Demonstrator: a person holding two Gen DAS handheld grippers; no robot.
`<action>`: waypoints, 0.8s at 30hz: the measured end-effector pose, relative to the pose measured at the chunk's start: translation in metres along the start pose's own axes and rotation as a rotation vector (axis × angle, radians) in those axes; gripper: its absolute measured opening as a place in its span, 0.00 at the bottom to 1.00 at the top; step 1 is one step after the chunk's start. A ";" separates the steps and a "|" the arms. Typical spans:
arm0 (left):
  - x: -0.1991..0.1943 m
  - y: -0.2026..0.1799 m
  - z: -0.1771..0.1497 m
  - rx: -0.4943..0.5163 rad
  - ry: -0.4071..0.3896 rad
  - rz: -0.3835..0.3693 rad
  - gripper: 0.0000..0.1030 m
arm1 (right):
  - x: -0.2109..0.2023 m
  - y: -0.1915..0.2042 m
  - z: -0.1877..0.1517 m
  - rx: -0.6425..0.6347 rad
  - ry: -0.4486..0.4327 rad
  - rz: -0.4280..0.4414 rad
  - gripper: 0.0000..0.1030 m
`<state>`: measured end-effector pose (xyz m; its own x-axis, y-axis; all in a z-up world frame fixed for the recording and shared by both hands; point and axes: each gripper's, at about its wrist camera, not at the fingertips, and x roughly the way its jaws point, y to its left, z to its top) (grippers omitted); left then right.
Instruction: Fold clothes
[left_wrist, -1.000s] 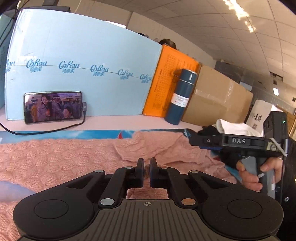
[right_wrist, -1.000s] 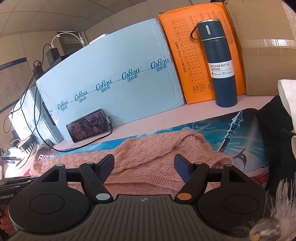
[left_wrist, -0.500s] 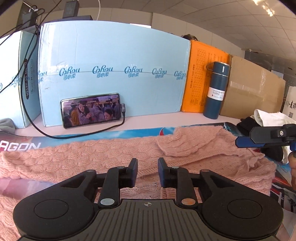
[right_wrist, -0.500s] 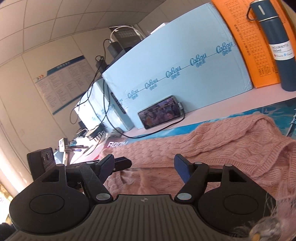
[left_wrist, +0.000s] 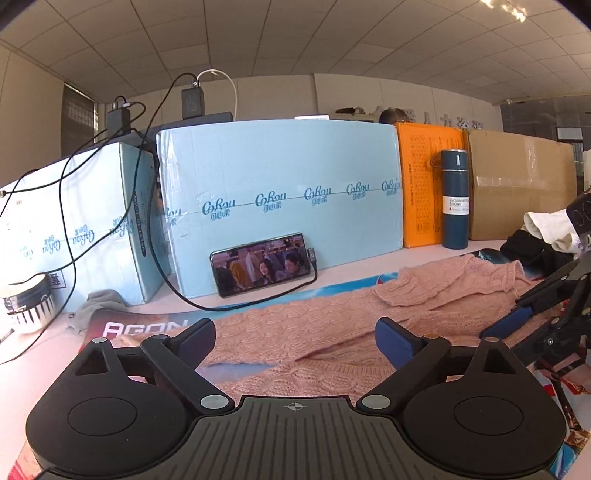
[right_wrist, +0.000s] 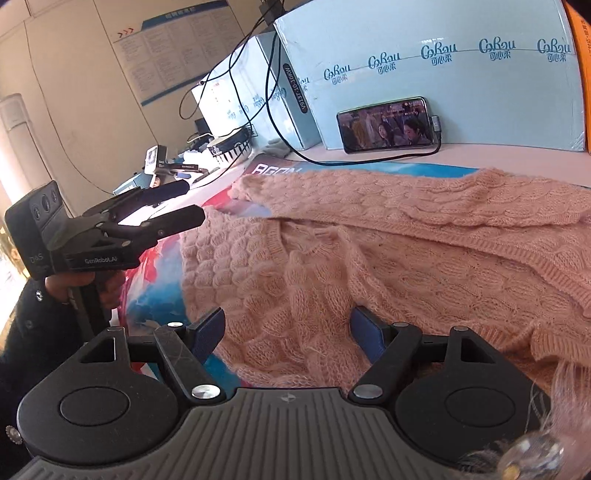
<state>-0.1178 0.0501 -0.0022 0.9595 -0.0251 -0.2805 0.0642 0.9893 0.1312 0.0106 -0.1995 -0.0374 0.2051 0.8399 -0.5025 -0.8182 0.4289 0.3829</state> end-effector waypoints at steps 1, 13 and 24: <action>-0.005 -0.001 -0.002 0.018 -0.006 -0.021 0.94 | -0.002 0.002 -0.001 -0.012 -0.011 -0.001 0.76; -0.036 -0.034 -0.022 0.344 0.009 -0.195 1.00 | -0.035 0.052 -0.034 -0.407 -0.026 -0.354 0.94; -0.012 -0.062 -0.025 0.452 0.042 -0.245 1.00 | -0.007 0.059 -0.053 -0.694 0.055 -0.707 0.96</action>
<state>-0.1407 -0.0068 -0.0310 0.8904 -0.2333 -0.3909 0.4065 0.7941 0.4519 -0.0676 -0.1975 -0.0524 0.7567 0.4418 -0.4819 -0.6537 0.5208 -0.5491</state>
